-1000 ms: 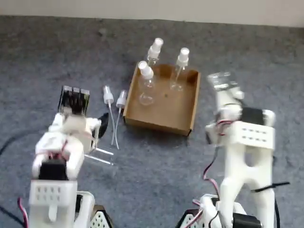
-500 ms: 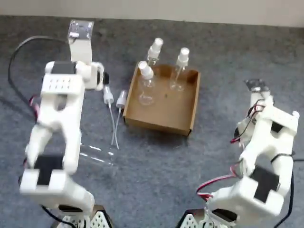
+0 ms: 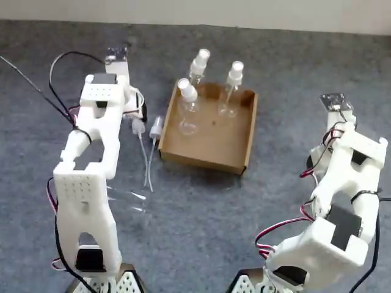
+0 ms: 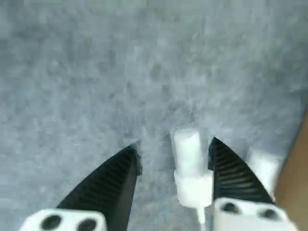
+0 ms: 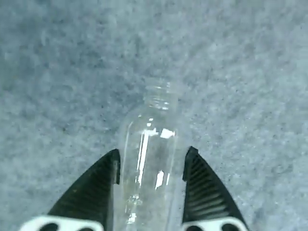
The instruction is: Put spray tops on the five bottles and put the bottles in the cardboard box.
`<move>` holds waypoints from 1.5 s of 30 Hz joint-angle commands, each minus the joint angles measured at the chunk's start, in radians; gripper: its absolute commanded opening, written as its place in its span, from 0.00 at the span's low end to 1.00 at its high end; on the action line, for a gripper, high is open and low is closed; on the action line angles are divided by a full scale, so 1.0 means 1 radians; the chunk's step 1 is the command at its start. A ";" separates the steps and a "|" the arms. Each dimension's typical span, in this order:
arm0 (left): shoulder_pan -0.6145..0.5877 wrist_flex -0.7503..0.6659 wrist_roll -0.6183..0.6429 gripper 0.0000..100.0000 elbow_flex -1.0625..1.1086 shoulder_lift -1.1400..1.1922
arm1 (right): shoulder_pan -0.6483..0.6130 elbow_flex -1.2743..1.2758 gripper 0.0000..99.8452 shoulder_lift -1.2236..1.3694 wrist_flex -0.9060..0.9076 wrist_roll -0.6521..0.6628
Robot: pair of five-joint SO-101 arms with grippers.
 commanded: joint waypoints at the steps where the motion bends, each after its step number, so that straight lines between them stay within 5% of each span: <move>1: 0.016 0.058 0.002 0.17 -0.051 0.015 | 0.002 -0.016 0.00 0.016 -0.021 -0.002; 11: 0.018 0.072 -0.095 0.01 -0.082 0.005 | 0.010 -0.016 0.00 0.016 -0.021 -0.002; 20: 0.005 0.302 -0.144 0.00 -0.386 -0.154 | 0.012 -0.021 0.01 0.015 0.028 -0.003; 28: 0.008 0.565 -0.175 0.00 -0.627 -0.343 | 0.019 -0.134 0.17 0.015 0.160 -0.011; 33: 0.013 0.568 -0.209 0.00 -0.444 -0.513 | 0.025 -0.216 0.22 0.015 0.229 -0.081; 39: 0.101 0.563 -0.272 0.00 0.015 -0.794 | -0.016 -0.263 0.32 0.024 0.269 -0.120; 45: 0.127 0.298 -0.272 0.00 0.568 -1.115 | -0.033 -0.266 0.32 0.042 0.268 -0.163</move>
